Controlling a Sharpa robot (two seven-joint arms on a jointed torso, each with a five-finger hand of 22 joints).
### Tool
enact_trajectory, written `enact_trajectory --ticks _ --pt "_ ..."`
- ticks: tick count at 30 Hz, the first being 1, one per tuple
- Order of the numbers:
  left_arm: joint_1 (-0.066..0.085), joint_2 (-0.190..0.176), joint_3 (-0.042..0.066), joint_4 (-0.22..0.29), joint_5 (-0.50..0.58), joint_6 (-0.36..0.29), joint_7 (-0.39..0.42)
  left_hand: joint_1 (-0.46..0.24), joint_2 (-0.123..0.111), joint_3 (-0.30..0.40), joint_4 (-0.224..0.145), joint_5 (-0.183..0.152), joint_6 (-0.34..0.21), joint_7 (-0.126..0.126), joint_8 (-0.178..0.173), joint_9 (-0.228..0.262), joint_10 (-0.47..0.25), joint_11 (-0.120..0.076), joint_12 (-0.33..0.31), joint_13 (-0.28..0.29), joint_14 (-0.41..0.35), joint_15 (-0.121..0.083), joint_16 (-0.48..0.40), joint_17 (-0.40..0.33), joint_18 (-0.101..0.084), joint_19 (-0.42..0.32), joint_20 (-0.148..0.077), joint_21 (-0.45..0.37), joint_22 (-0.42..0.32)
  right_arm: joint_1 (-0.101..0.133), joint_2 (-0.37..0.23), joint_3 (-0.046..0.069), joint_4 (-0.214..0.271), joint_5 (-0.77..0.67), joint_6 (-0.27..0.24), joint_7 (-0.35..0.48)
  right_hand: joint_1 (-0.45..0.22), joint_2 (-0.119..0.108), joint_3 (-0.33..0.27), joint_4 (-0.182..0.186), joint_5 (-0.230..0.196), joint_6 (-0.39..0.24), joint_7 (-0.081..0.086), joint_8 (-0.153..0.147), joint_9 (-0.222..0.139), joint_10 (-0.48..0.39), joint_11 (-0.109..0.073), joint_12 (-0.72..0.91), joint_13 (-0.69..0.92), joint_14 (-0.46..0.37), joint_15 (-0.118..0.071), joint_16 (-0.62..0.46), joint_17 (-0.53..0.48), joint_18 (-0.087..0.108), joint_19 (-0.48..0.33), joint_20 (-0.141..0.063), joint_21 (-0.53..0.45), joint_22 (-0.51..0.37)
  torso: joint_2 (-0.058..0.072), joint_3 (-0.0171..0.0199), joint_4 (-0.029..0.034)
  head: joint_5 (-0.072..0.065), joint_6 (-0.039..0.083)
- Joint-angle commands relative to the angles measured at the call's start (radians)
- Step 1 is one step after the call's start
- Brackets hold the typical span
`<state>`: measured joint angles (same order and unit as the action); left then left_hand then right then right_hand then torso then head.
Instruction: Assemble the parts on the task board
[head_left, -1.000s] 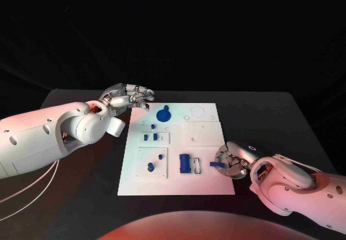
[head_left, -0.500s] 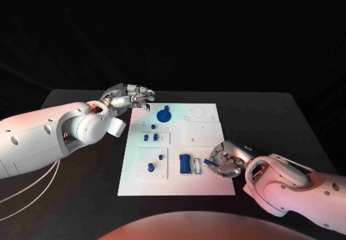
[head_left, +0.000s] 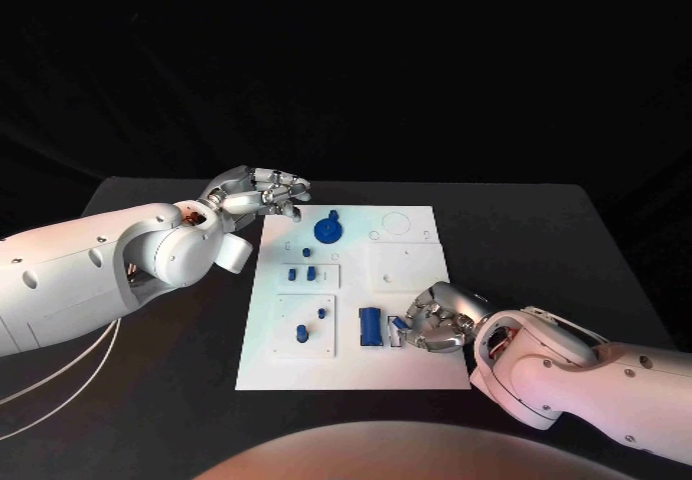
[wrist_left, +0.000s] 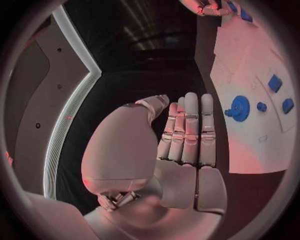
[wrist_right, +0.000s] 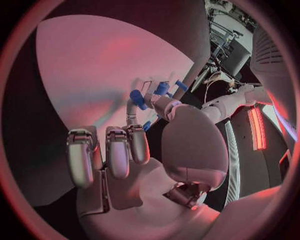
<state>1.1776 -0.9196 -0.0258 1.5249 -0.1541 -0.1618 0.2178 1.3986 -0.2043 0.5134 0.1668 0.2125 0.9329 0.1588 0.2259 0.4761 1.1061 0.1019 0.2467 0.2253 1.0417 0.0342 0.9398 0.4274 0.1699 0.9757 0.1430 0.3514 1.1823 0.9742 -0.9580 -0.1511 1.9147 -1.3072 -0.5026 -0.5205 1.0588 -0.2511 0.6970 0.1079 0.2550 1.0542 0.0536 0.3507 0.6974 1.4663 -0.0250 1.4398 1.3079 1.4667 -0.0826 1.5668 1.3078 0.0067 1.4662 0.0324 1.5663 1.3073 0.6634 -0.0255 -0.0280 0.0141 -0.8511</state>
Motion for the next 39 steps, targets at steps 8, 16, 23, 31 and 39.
enact_trajectory --ticks 8,16,23,31,39 --pt "0.000 0.000 0.001 0.004 -0.001 0.016 0.008 -0.003 0.010 -0.001 -0.007 0.001 -0.006 0.000 0.007 0.002 -0.004 0.000 -0.002 0.001 -0.002 0.005 -0.006 0.001 0.010 0.002 0.005 -0.001 0.000 -0.001 0.023 0.000 -0.021 0.034 0.041 -0.020 -0.061 -0.002 -0.022 0.027 -0.052 0.040 -0.018 -0.011 -0.007 0.053 -0.009 0.015 0.190 0.103 -0.007 0.002 0.259 -0.007 0.105 -0.009 0.005 0.264 0.000 -0.0001 -0.0001 0.001 -0.002" --pt "0.000 -0.001 0.001 0.005 -0.001 0.015 0.007 -0.003 0.010 -0.001 -0.007 0.001 -0.006 0.000 0.007 0.002 -0.004 0.000 -0.002 0.001 -0.002 0.005 -0.006 0.001 0.010 0.002 0.005 -0.001 0.000 -0.001 0.038 0.000 -0.031 0.031 0.045 -0.021 -0.083 0.002 -0.040 0.043 -0.085 0.049 -0.019 -0.015 -0.011 0.054 -0.010 0.018 0.193 0.103 -0.008 0.002 0.259 -0.007 0.105 -0.010 0.005 0.264 0.000 0.0001 -0.0003 0.002 -0.003" --pt "0.000 -0.002 0.001 0.006 -0.001 0.015 0.007 -0.003 0.010 -0.001 -0.007 0.001 -0.006 0.000 0.007 0.002 -0.004 0.000 -0.002 0.001 -0.002 0.005 -0.006 0.001 0.010 0.002 0.005 -0.001 0.000 -0.001 0.042 0.000 -0.034 0.026 0.041 -0.019 -0.100 0.005 -0.059 0.060 -0.108 0.054 -0.020 -0.018 -0.014 0.055 -0.010 0.018 0.193 0.103 -0.008 0.002 0.258 -0.007 0.105 -0.010 0.005 0.264 0.000 0.0003 -0.0011 0.003 -0.003" --pt "0.000 -0.002 0.001 0.006 -0.001 0.016 0.006 -0.005 0.011 0.000 -0.009 0.003 -0.006 0.000 0.007 0.002 -0.004 0.000 -0.002 0.002 -0.003 0.005 -0.006 0.001 0.010 0.001 0.005 -0.001 0.000 -0.001 0.046 0.000 -0.035 0.022 0.042 -0.016 -0.108 0.009 -0.094 0.081 -0.153 0.058 -0.020 -0.024 -0.019 0.054 -0.010 0.017 0.193 0.103 -0.008 0.001 0.257 -0.007 0.105 -0.010 0.005 0.264 0.000 0.0004 -0.0002 0.002 -0.003" --pt "0.001 -0.003 0.001 0.006 -0.001 0.015 0.005 -0.005 0.011 0.000 -0.009 0.003 -0.006 0.000 0.007 0.002 -0.004 0.000 -0.002 0.002 -0.003 0.005 -0.006 0.001 0.010 0.001 0.005 -0.001 0.000 -0.001 0.044 0.000 -0.033 0.021 0.052 -0.009 -0.094 0.007 -0.216 0.151 -0.202 0.067 -0.020 -0.032 -0.025 0.055 -0.010 0.017 0.194 0.103 -0.008 0.001 0.257 -0.007 0.105 -0.010 0.005 0.264 0.000 0.0003 -0.0006 0.002 -0.006"
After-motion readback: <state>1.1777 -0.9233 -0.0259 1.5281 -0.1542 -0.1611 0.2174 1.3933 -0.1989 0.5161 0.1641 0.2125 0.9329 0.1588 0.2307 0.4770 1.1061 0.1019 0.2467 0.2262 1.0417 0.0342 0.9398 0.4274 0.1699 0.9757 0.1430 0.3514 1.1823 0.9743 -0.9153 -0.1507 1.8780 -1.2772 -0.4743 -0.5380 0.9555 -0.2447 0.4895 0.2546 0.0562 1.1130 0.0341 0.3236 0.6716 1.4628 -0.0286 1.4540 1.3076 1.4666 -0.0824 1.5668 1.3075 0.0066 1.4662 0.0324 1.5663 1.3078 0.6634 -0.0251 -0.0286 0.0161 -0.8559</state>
